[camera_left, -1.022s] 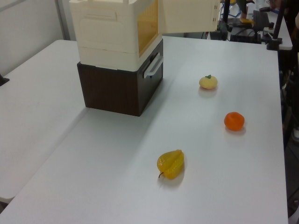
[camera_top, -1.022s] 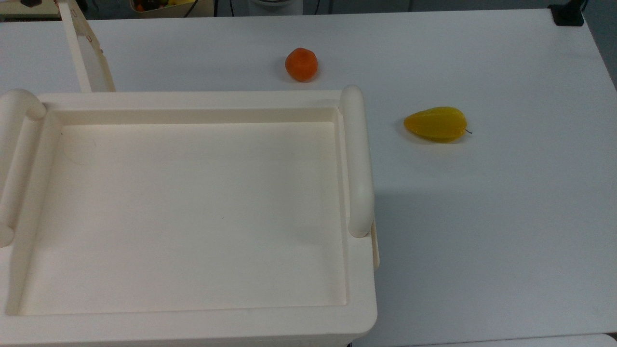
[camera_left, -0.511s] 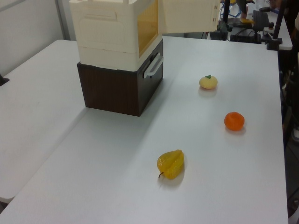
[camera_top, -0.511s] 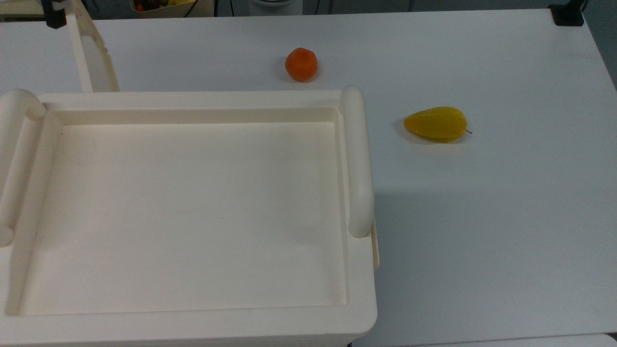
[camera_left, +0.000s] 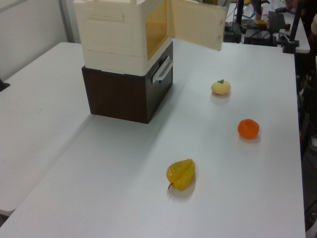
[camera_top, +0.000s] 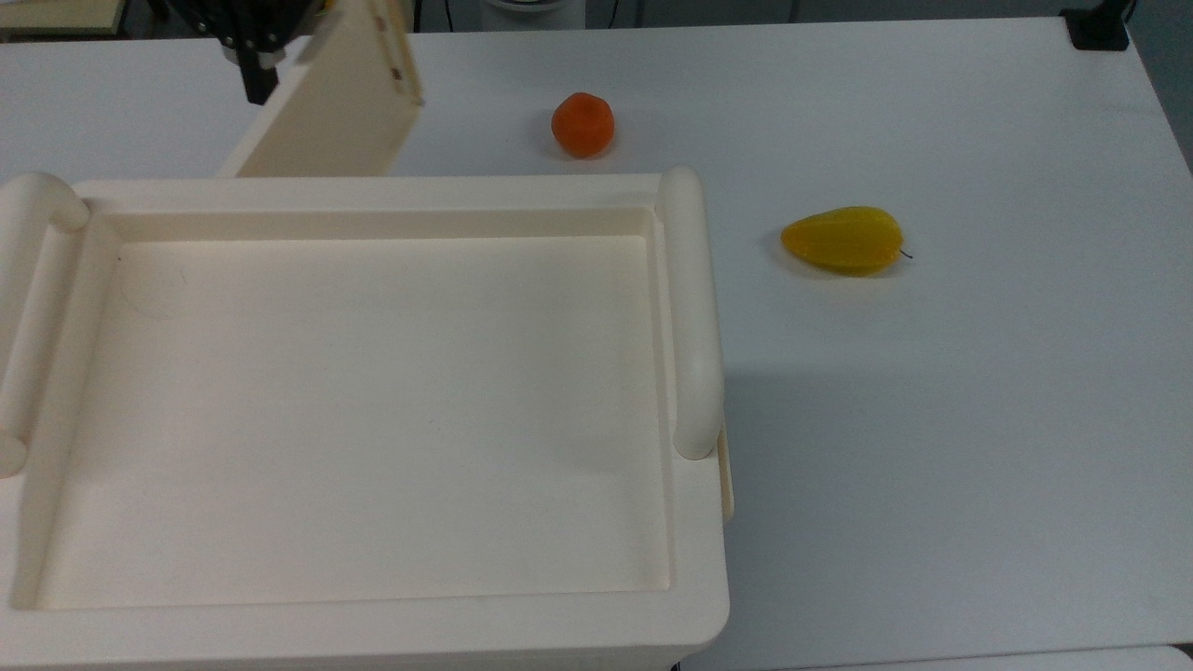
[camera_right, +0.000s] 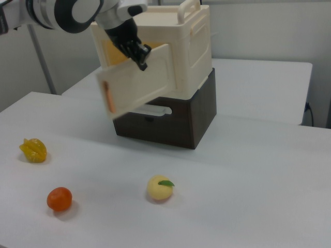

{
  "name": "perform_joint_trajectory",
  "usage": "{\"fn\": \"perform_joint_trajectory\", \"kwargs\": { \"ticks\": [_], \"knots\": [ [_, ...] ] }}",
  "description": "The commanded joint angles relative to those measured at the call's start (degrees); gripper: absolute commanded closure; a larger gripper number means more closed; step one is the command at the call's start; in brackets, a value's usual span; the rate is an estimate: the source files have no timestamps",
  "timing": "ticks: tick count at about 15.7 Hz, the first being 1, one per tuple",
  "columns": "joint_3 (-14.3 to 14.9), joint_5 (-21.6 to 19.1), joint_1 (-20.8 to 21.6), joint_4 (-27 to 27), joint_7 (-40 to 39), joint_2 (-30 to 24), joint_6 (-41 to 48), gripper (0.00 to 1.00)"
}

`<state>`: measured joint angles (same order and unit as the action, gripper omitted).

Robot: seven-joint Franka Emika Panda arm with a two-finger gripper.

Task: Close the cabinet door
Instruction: 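Press the door flat against the cabinet opening with the gripper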

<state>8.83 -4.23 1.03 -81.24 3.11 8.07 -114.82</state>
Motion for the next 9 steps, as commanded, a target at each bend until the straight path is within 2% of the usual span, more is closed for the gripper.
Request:
{"fn": "perform_joint_trajectory", "kwargs": {
  "ticks": [1, 4, 6, 9],
  "knots": [
    [-4.6, -1.04, 0.12, -0.77, 1.2, 2.73, -5.57, 1.0],
    [-7.77, -1.31, 0.12, -0.85, 3.82, 5.28, -15.14, 1.0],
    [-8.22, -1.04, 0.12, -0.85, 8.21, 6.34, -20.07, 1.0],
    [-8.31, -0.87, 0.2, -1.2, 8.23, 6.17, -20.62, 1.0]
  ]
}}
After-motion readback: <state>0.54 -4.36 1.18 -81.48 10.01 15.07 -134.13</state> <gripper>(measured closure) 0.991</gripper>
